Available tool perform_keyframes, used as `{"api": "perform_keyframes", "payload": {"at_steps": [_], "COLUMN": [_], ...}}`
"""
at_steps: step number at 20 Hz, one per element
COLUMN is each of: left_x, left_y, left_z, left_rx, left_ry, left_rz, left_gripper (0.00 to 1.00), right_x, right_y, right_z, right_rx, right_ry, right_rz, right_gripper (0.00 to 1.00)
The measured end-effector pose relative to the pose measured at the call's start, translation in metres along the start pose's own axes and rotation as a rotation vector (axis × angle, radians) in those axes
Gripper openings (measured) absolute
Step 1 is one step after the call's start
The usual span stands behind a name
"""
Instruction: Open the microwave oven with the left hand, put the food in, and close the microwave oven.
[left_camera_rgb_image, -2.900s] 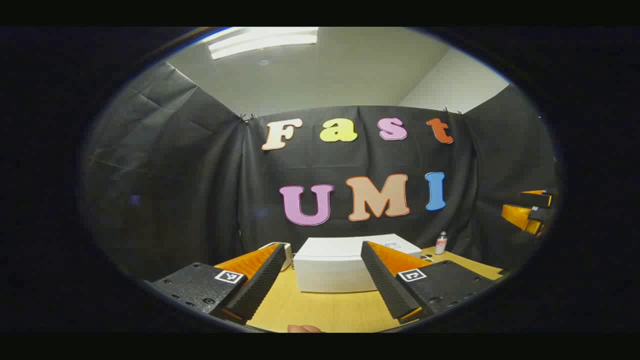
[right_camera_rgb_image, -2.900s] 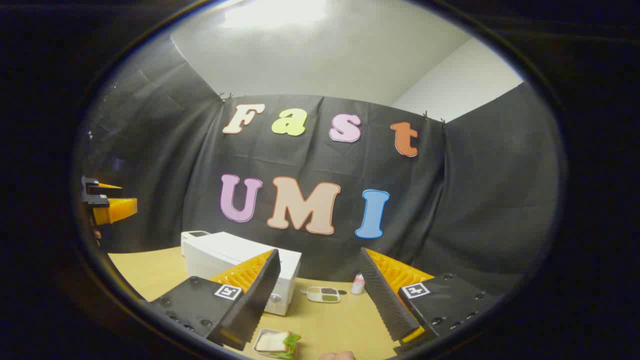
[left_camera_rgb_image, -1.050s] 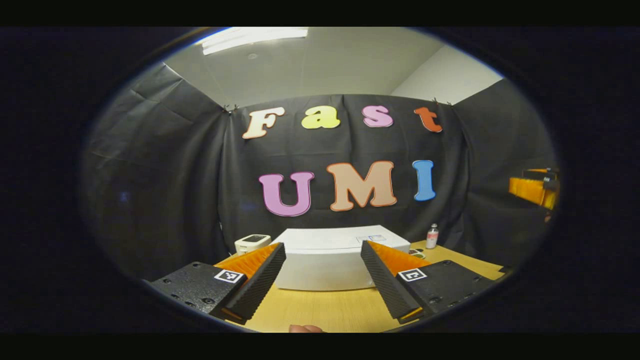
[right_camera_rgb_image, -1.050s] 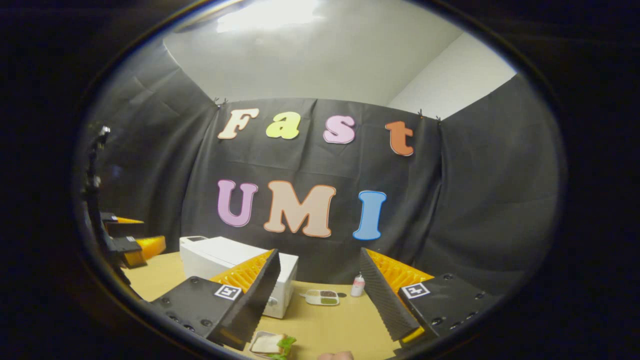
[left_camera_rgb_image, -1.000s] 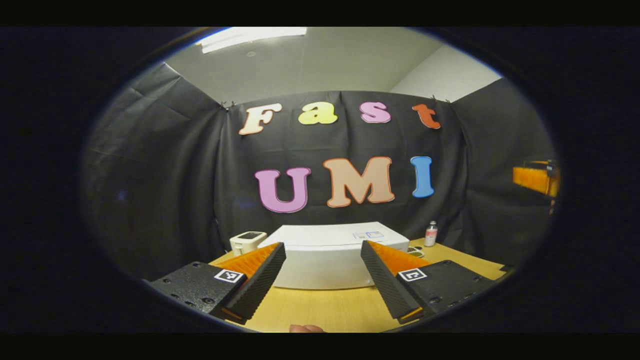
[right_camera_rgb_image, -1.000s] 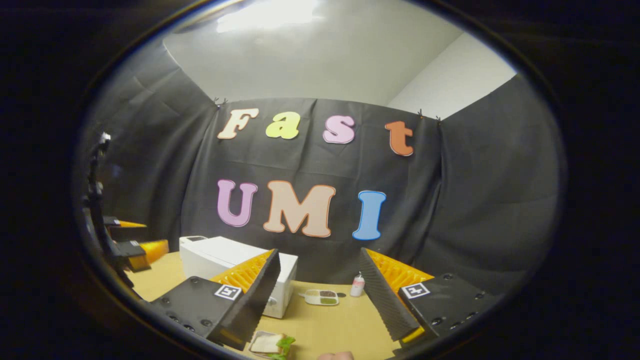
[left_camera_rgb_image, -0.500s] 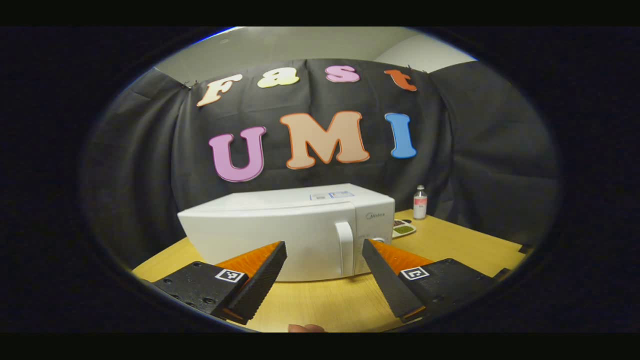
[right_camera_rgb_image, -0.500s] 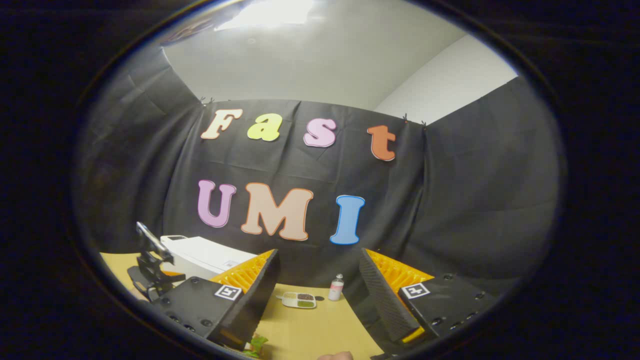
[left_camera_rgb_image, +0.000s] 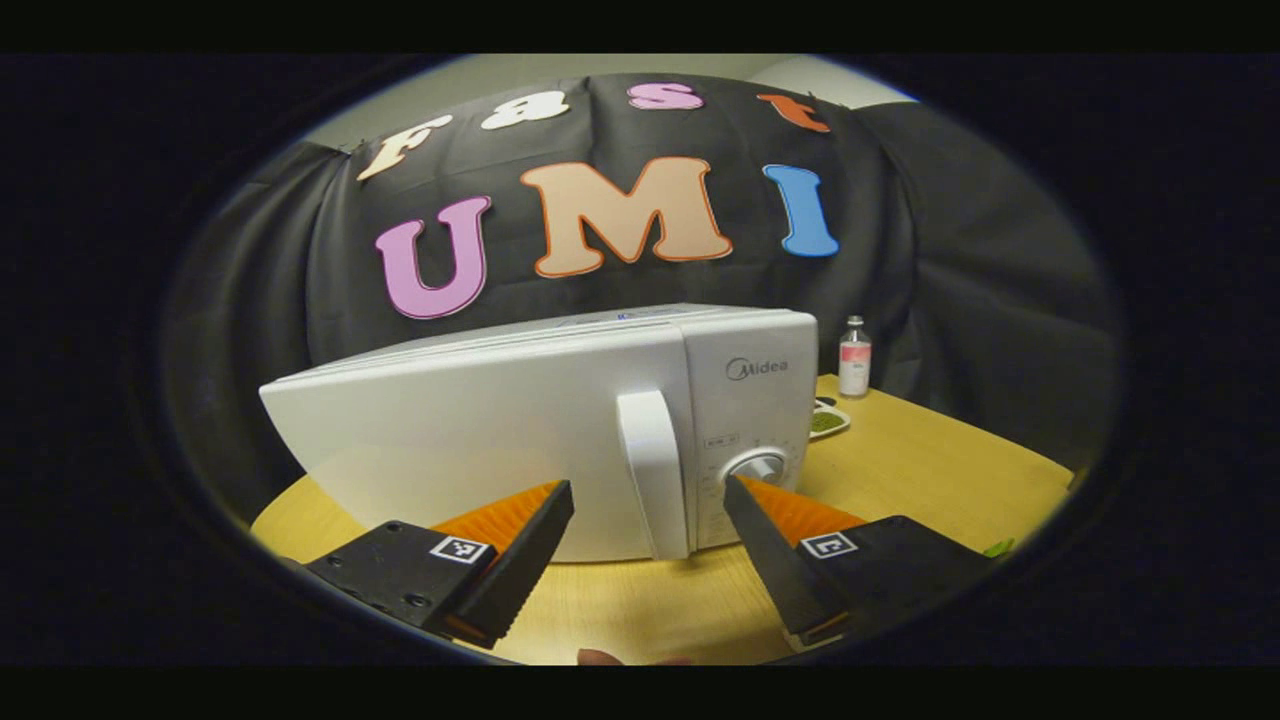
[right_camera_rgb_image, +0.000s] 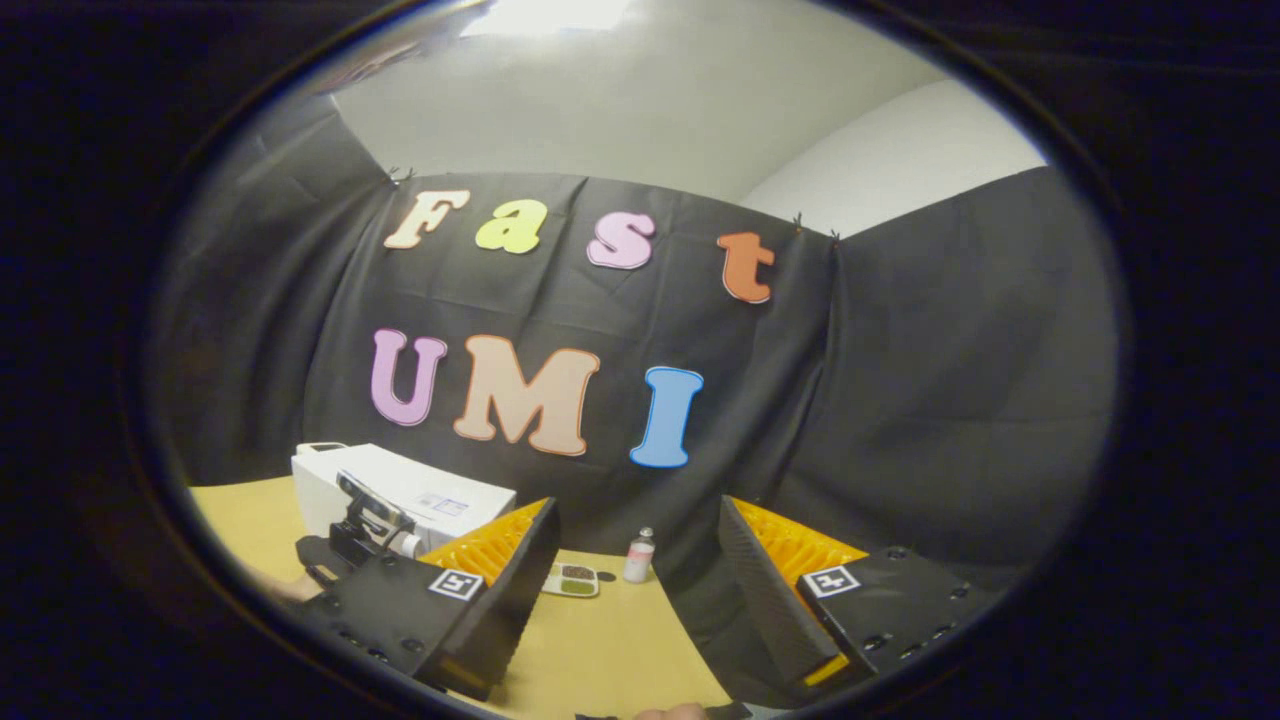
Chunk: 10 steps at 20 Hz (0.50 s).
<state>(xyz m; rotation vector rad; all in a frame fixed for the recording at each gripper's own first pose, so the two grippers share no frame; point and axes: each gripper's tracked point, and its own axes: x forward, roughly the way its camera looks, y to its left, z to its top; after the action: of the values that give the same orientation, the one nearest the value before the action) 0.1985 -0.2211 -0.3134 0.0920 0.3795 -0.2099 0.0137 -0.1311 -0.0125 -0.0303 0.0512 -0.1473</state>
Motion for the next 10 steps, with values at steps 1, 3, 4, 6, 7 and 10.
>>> {"api": "perform_keyframes", "payload": {"at_steps": [1, 3, 4, 6, 7, 10], "left_x": [0.003, 0.008, 0.01, 0.008, 0.007, 0.008], "left_y": [-0.004, -0.009, -0.01, -0.005, -0.005, -0.01], "left_z": [-0.001, -0.002, -0.003, -0.011, -0.005, -0.007], "left_rx": [0.0, 0.0, 0.003, -0.003, -0.051, -0.127], "left_ry": [0.008, 0.016, 0.023, 0.064, 0.042, 0.052], "left_rz": [-0.01, -0.031, -0.036, -0.012, -0.022, -0.054], "left_gripper": [0.97, 0.91, 0.78, 0.37, 0.29, 0.12], "right_x": [0.0, 0.003, 0.007, 0.011, 0.012, 0.014], "right_y": [0.0, 0.001, 0.002, 0.003, 0.004, 0.008], "right_z": [-0.002, -0.004, -0.003, -0.003, -0.005, -0.01], "right_rx": [0.001, 0.014, 0.018, 0.018, 0.017, 0.028], "right_ry": [0.008, 0.016, 0.016, 0.015, 0.018, 0.03], "right_rz": [-0.001, 0.0, 0.001, 0.002, 0.003, 0.009], "right_gripper": [0.96, 0.99, 0.97, 0.97, 0.97, 0.97]}}
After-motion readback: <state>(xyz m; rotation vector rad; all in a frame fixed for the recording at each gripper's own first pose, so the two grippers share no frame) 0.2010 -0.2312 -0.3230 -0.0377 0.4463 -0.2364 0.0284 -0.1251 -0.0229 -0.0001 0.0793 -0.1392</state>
